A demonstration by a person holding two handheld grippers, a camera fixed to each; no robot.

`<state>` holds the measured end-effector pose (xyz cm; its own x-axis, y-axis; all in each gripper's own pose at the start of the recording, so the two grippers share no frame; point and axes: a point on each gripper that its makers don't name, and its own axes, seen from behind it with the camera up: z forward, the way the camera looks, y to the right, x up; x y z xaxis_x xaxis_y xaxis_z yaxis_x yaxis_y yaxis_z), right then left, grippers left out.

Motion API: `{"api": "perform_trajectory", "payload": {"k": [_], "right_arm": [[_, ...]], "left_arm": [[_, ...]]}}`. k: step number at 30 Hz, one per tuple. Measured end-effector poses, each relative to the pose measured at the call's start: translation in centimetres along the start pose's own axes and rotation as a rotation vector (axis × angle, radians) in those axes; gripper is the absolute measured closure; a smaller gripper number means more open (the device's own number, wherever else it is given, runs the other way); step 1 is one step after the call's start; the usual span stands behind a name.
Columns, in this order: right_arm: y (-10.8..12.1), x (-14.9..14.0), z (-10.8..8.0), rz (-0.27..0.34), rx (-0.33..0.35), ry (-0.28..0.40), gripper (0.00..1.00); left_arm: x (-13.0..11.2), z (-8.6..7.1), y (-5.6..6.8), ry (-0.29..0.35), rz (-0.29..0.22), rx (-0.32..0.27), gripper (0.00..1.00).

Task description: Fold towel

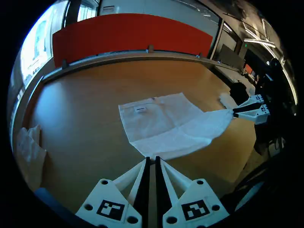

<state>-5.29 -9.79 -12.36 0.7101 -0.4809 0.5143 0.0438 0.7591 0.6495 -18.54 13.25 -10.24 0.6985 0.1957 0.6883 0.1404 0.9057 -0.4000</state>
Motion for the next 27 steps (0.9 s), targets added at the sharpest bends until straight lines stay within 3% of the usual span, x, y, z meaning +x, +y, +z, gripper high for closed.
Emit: {"api": "perform_trajectory", "payload": {"k": [13, 27], "right_arm": [[-0.9, 0.3, -2.9, 0.016, 0.017, -0.003, 0.88], [-0.8, 0.6, -2.6, 0.012, 0.019, -0.009, 0.88]], "left_arm": [[-0.7, -2.2, 1.4, -0.019, -0.017, -0.038, 0.9], [-0.6, -2.0, 1.3, -0.01, -0.038, -0.039, 0.9]]}}
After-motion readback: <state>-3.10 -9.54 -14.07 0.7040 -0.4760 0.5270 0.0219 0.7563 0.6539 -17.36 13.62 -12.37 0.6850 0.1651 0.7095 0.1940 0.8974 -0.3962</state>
